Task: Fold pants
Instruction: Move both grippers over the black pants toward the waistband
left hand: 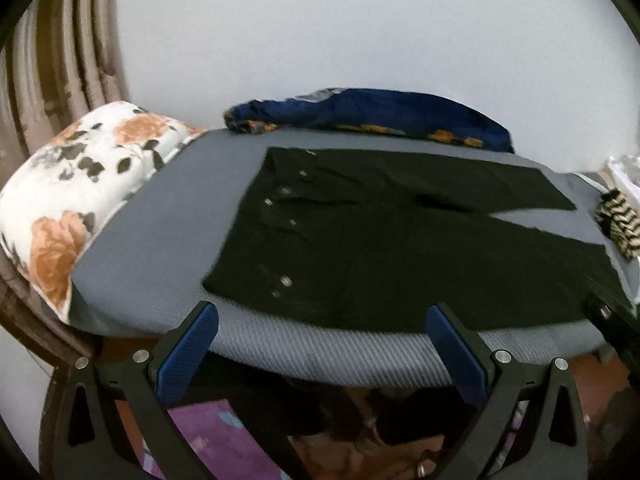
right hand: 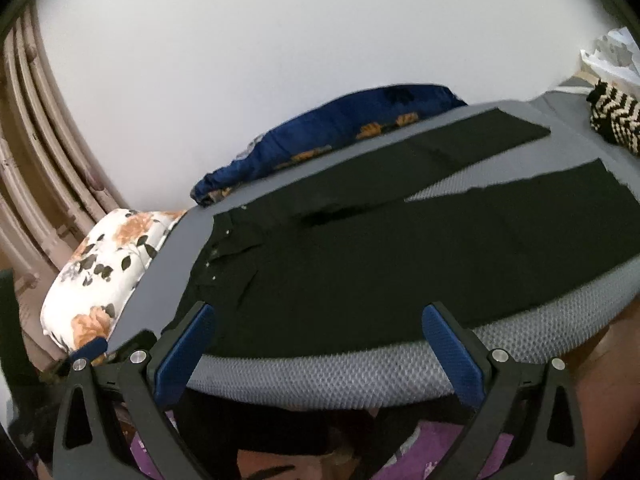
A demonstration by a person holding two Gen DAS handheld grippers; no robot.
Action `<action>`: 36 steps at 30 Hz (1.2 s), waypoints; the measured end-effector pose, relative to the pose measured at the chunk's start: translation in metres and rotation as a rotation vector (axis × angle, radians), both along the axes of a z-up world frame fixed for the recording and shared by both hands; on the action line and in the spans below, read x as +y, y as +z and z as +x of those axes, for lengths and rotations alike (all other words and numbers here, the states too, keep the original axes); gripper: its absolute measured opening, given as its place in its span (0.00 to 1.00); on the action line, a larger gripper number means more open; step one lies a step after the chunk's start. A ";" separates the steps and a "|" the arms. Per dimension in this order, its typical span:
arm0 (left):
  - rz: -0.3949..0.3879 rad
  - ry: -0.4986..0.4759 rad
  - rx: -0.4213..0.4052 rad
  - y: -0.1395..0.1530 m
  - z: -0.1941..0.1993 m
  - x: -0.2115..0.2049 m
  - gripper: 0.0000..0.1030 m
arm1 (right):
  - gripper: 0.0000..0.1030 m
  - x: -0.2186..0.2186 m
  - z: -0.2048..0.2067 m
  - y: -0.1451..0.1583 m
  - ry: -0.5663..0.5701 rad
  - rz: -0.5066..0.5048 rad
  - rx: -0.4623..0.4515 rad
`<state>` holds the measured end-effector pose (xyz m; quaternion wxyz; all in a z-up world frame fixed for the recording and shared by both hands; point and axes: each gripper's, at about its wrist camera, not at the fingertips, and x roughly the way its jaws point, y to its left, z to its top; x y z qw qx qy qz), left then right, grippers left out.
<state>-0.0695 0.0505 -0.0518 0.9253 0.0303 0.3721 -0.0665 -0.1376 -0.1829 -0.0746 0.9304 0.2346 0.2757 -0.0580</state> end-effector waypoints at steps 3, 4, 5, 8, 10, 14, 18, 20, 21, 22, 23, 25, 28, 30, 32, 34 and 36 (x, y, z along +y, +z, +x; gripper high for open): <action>0.014 0.006 -0.011 0.005 -0.005 0.000 1.00 | 1.00 0.006 0.002 -0.001 0.053 0.017 -0.008; 0.002 -0.005 -0.005 0.005 -0.006 0.001 1.00 | 1.00 0.010 0.000 -0.002 0.071 0.022 -0.015; -0.005 -0.022 0.013 0.008 -0.004 0.000 1.00 | 1.00 0.016 0.000 -0.003 0.092 0.019 -0.022; -0.019 -0.073 0.050 0.006 -0.005 -0.004 1.00 | 1.00 0.025 -0.001 0.001 0.124 0.001 -0.035; -0.041 -0.107 0.033 0.010 -0.008 -0.004 1.00 | 1.00 0.028 0.000 0.003 0.118 -0.015 -0.030; -0.023 -0.117 -0.001 0.015 -0.004 -0.006 0.98 | 1.00 0.026 0.003 -0.002 0.100 -0.010 0.013; 0.014 -0.084 -0.014 0.018 0.013 0.001 0.98 | 1.00 0.026 0.006 0.004 0.093 -0.050 0.017; 0.009 -0.058 -0.010 0.022 0.028 0.010 0.97 | 1.00 0.023 0.010 0.013 0.084 -0.086 -0.009; 0.011 -0.038 -0.015 0.024 0.034 0.014 0.97 | 1.00 0.022 0.013 0.018 0.076 -0.116 -0.011; 0.018 -0.016 -0.026 0.028 0.043 0.018 0.98 | 1.00 0.021 0.018 0.022 0.077 -0.134 -0.002; 0.031 -0.001 -0.044 0.031 0.051 0.021 0.98 | 1.00 0.020 0.023 0.025 0.083 -0.135 0.006; 0.063 0.017 -0.065 0.034 0.063 0.024 0.97 | 1.00 0.017 0.037 0.031 0.106 -0.122 0.037; 0.091 0.025 -0.077 0.036 0.082 0.029 0.98 | 1.00 0.026 0.056 0.039 0.149 -0.209 0.088; 0.102 0.026 -0.072 0.034 0.092 0.031 0.98 | 1.00 0.033 0.063 0.043 0.161 -0.278 0.107; 0.110 0.028 -0.062 0.030 0.103 0.034 0.98 | 1.00 0.033 0.069 0.046 0.167 -0.287 0.109; 0.113 0.032 -0.050 0.026 0.114 0.036 0.98 | 1.00 0.028 0.076 0.049 0.173 -0.233 0.108; 0.120 0.033 -0.040 0.022 0.124 0.037 0.98 | 1.00 0.021 0.083 0.050 0.169 -0.187 0.113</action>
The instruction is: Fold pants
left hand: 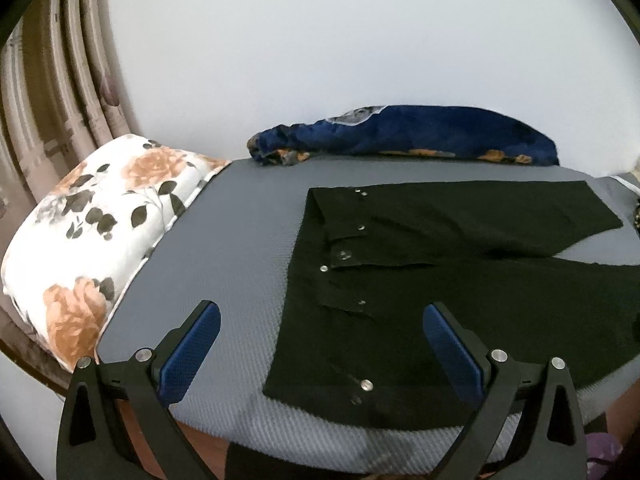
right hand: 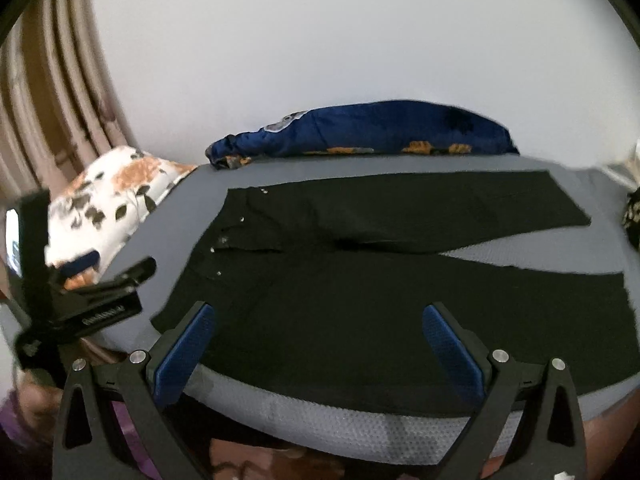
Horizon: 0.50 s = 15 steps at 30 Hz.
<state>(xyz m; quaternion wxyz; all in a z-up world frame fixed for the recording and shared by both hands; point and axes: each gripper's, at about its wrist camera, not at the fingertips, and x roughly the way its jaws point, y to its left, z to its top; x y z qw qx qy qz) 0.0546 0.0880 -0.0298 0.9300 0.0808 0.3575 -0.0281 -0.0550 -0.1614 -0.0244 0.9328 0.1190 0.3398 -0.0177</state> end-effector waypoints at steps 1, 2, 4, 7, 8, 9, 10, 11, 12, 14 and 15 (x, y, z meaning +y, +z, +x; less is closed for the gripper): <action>0.001 -0.002 0.005 -0.002 0.007 0.002 0.98 | 1.00 -0.002 0.002 0.000 0.000 0.014 0.001; 0.006 -0.005 0.006 -0.003 0.010 0.002 0.98 | 1.00 -0.003 0.005 0.000 0.000 0.030 0.003; 0.028 -0.008 0.006 -0.007 0.020 0.003 0.98 | 1.00 -0.006 0.008 -0.003 -0.001 0.046 0.013; 0.048 -0.016 0.015 -0.012 0.037 0.006 0.98 | 1.00 -0.008 0.015 -0.009 -0.006 0.053 0.035; 0.058 -0.015 0.018 -0.014 0.043 0.007 0.98 | 1.00 -0.008 0.017 -0.011 -0.007 0.056 0.043; 0.062 -0.015 0.020 -0.016 0.048 0.008 0.98 | 1.00 -0.008 0.019 -0.013 -0.006 0.060 0.050; 0.064 -0.018 0.024 -0.017 0.054 0.010 0.98 | 1.00 -0.009 0.022 -0.016 -0.005 0.063 0.059; 0.070 -0.019 0.030 -0.020 0.061 0.011 0.98 | 1.00 -0.009 0.024 -0.018 -0.006 0.067 0.067; 0.078 -0.017 0.032 -0.022 0.068 0.012 0.98 | 1.00 -0.010 0.026 -0.020 -0.008 0.072 0.074; 0.082 -0.024 0.033 -0.025 0.078 0.014 0.98 | 1.00 -0.011 0.031 -0.025 -0.012 0.077 0.087; 0.082 -0.028 0.035 -0.027 0.083 0.016 0.98 | 1.00 -0.012 0.034 -0.027 -0.015 0.080 0.095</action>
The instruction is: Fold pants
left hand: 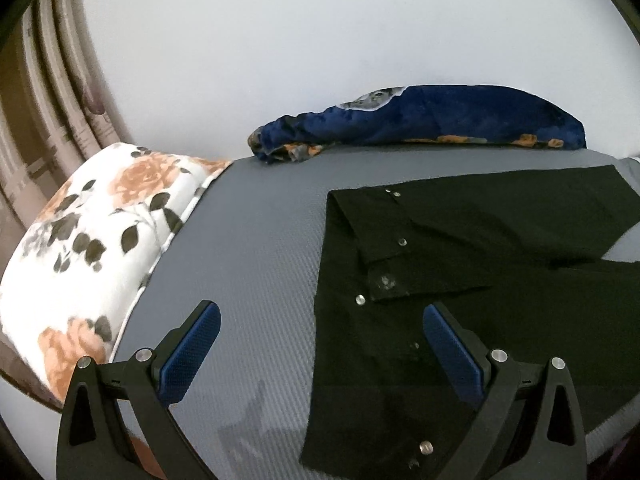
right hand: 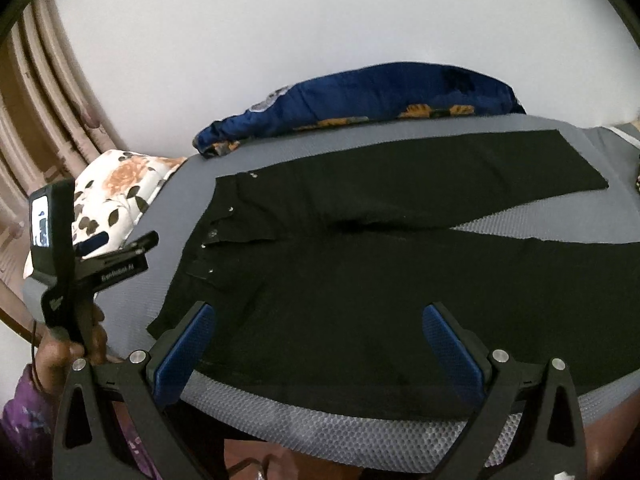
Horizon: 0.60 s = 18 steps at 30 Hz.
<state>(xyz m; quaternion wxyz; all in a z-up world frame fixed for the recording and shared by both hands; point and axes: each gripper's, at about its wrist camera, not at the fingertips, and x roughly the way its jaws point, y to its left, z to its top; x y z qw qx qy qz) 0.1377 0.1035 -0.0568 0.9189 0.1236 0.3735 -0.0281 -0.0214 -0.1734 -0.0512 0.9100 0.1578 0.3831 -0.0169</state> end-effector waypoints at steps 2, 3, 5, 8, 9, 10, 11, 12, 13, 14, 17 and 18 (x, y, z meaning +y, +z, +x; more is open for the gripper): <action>0.013 -0.003 0.006 -0.004 0.014 0.002 0.98 | 1.00 -0.003 0.005 -0.004 -0.006 0.007 0.013; 0.018 -0.008 0.007 -0.006 0.020 0.003 0.98 | 1.00 -0.004 0.008 -0.006 -0.011 0.012 0.021; 0.025 -0.027 0.008 -0.010 0.033 0.005 0.98 | 1.00 -0.006 0.012 -0.009 -0.016 0.018 0.031; 0.044 -0.048 0.006 -0.016 0.058 0.009 0.98 | 1.00 -0.009 0.019 -0.014 -0.022 0.021 0.049; 0.053 -0.057 -0.001 -0.017 0.066 0.011 0.98 | 1.00 -0.010 0.022 -0.016 -0.024 0.021 0.055; 0.063 -0.068 -0.009 -0.019 0.080 0.014 0.98 | 1.00 -0.011 0.024 -0.018 -0.024 0.022 0.059; 0.059 -0.072 -0.002 -0.021 0.091 0.017 0.98 | 1.00 -0.012 0.025 -0.019 -0.024 0.024 0.063; 0.039 -0.089 0.021 -0.023 0.104 0.021 0.97 | 1.00 -0.012 0.027 -0.021 -0.026 0.025 0.068; -0.006 -0.127 0.065 -0.027 0.123 0.025 0.94 | 1.00 -0.013 0.029 -0.023 -0.027 0.027 0.073; -0.026 -0.134 0.094 -0.030 0.136 0.029 0.93 | 1.00 -0.013 0.032 -0.026 -0.028 0.031 0.081; -0.093 -0.169 0.162 -0.038 0.176 0.036 0.93 | 1.00 -0.014 0.036 -0.032 -0.031 0.040 0.099; -0.097 -0.182 0.161 -0.040 0.185 0.036 0.93 | 1.00 -0.015 0.037 -0.034 -0.031 0.040 0.103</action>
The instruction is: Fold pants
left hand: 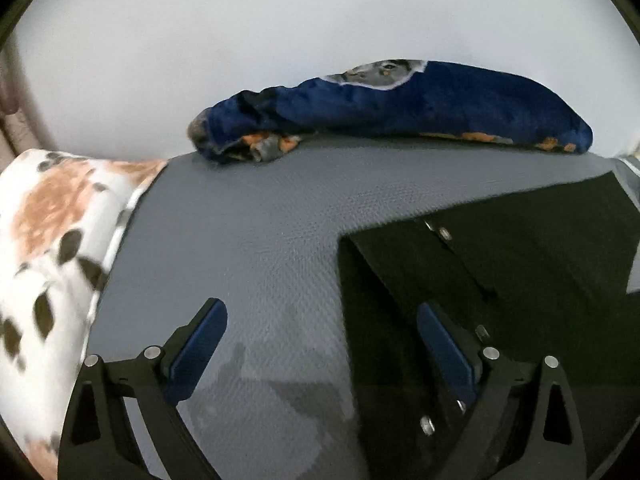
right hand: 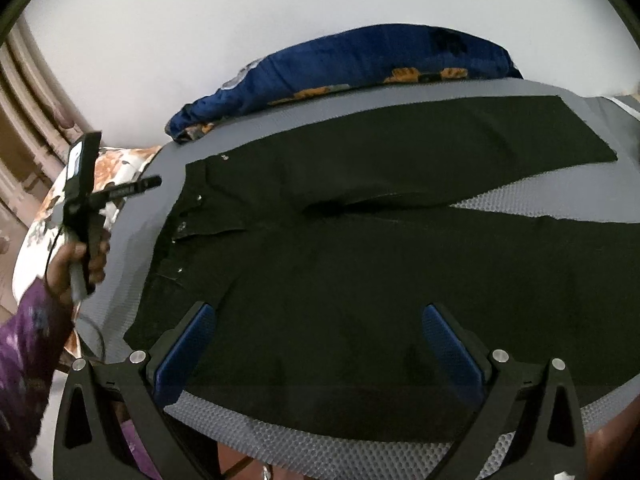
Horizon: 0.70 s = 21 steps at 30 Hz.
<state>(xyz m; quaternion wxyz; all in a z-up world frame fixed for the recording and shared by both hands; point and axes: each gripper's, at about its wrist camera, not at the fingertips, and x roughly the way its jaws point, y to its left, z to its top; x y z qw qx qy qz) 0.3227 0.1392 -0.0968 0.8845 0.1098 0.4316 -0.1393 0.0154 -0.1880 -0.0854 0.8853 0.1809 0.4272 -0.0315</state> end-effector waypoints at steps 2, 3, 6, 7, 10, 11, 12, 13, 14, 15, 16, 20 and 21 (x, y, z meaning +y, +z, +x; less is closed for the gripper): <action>-0.005 -0.063 0.014 -0.007 0.018 -0.006 0.92 | 1.00 -0.001 0.002 -0.004 0.000 -0.002 0.012; -0.002 -0.086 0.024 -0.011 0.026 -0.010 0.90 | 1.00 -0.002 0.004 -0.008 -0.002 0.000 0.021; -0.019 -0.149 0.108 -0.028 0.052 -0.021 0.75 | 1.00 -0.004 0.008 -0.014 -0.009 0.011 0.040; -0.021 -0.150 0.126 -0.032 0.058 -0.022 0.75 | 1.00 -0.005 0.009 -0.015 -0.010 0.013 0.044; -0.003 -0.162 0.137 -0.043 0.073 -0.030 0.75 | 1.00 -0.007 0.009 -0.018 -0.014 0.010 0.053; -0.031 -0.181 0.176 -0.047 0.079 -0.033 0.75 | 1.00 -0.008 0.010 -0.020 -0.017 0.011 0.058; -0.070 -0.203 0.220 -0.052 0.083 -0.035 0.74 | 1.00 -0.008 0.011 -0.021 -0.020 0.011 0.062; -0.143 -0.249 0.297 -0.060 0.088 -0.038 0.67 | 1.00 -0.010 0.012 -0.023 -0.024 0.015 0.068; -0.172 -0.253 0.317 -0.062 0.089 -0.039 0.68 | 1.00 -0.010 0.013 -0.024 -0.025 0.018 0.071; -0.179 -0.241 0.309 -0.061 0.089 -0.040 0.64 | 1.00 -0.011 0.015 -0.026 -0.028 0.024 0.077; -0.174 -0.227 0.319 -0.060 0.090 -0.040 0.54 | 1.00 -0.013 0.016 -0.027 -0.028 0.027 0.079; -0.215 -0.216 0.298 -0.044 0.076 -0.032 0.23 | 1.00 -0.026 0.030 -0.020 -0.012 0.071 0.058; -0.216 -0.222 0.270 -0.038 0.068 -0.029 0.20 | 1.00 -0.035 0.039 -0.013 -0.018 0.096 0.036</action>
